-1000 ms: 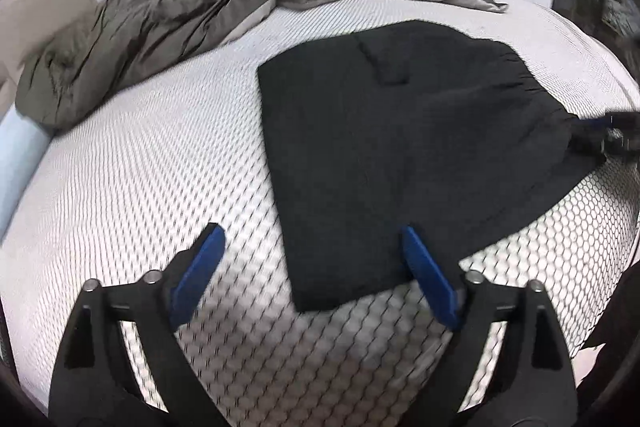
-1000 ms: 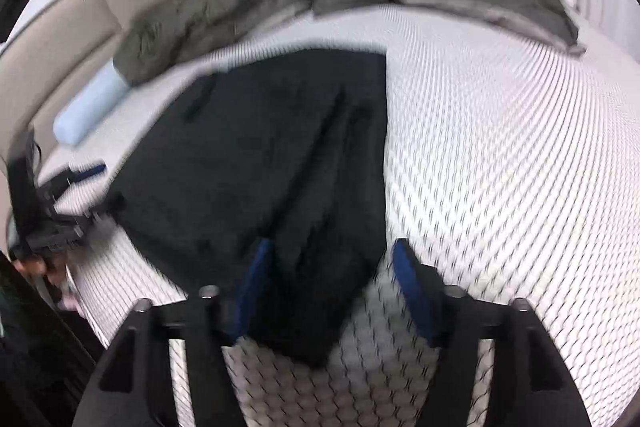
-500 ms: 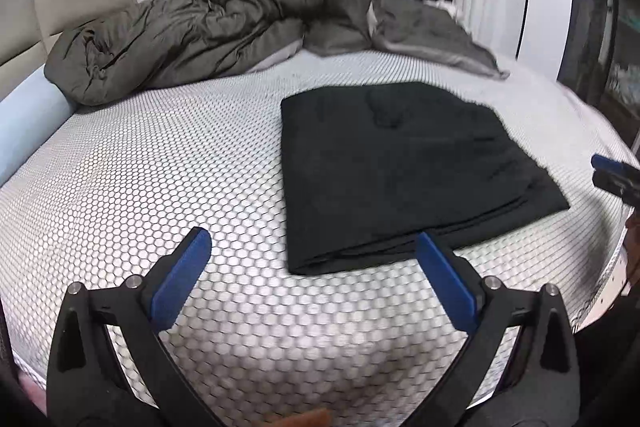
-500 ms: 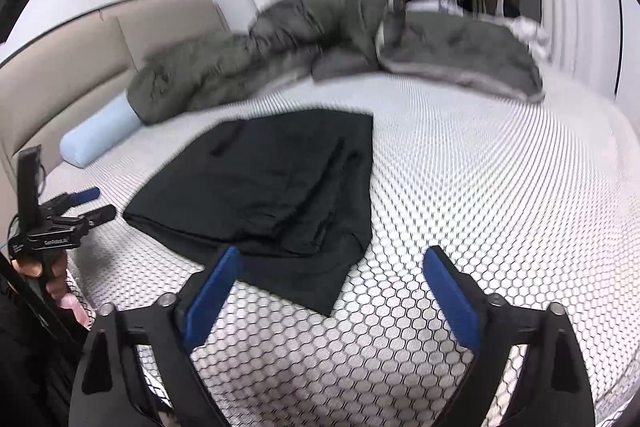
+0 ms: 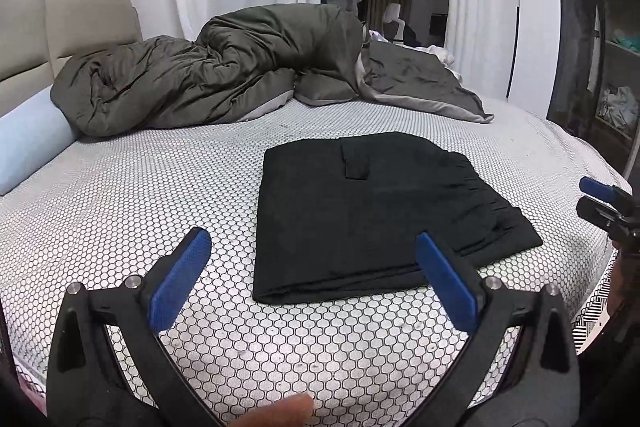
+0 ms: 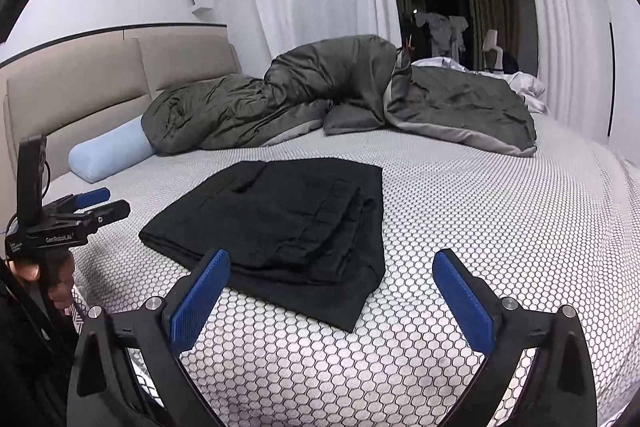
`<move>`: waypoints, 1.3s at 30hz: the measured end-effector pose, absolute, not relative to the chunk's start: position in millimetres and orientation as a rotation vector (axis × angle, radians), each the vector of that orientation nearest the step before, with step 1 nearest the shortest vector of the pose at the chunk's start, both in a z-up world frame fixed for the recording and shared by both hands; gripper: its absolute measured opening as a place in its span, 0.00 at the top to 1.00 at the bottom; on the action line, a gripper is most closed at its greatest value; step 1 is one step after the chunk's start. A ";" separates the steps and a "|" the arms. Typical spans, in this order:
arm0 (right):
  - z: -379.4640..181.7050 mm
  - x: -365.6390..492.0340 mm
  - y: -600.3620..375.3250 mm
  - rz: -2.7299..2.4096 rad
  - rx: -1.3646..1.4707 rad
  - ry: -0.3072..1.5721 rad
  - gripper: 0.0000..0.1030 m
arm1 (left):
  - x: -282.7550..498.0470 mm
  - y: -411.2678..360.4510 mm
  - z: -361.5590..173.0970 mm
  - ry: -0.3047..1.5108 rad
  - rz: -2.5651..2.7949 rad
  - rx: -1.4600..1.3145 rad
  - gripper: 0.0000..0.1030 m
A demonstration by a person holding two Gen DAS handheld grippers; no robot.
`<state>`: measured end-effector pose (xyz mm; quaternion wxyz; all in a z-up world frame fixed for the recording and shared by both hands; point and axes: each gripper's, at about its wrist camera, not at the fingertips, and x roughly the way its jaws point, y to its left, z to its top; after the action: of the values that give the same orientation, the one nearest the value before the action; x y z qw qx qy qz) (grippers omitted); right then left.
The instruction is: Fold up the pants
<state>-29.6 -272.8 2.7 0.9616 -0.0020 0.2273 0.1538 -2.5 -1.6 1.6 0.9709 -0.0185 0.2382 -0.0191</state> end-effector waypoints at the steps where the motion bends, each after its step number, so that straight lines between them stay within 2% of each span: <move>1: 2.5 -25.8 -271.8 0.312 0.002 0.456 0.00 | -2.3 -2.0 2.4 0.480 -0.038 -0.033 0.01; 39: 6.7 -24.1 -253.0 0.356 -0.028 0.444 0.00 | 0.3 -0.8 -1.1 0.466 -0.032 0.016 0.01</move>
<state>-24.1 -253.0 6.7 0.9597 -0.0140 0.2188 0.1756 0.3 -0.8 -1.1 0.9728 0.0077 0.2310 -0.0160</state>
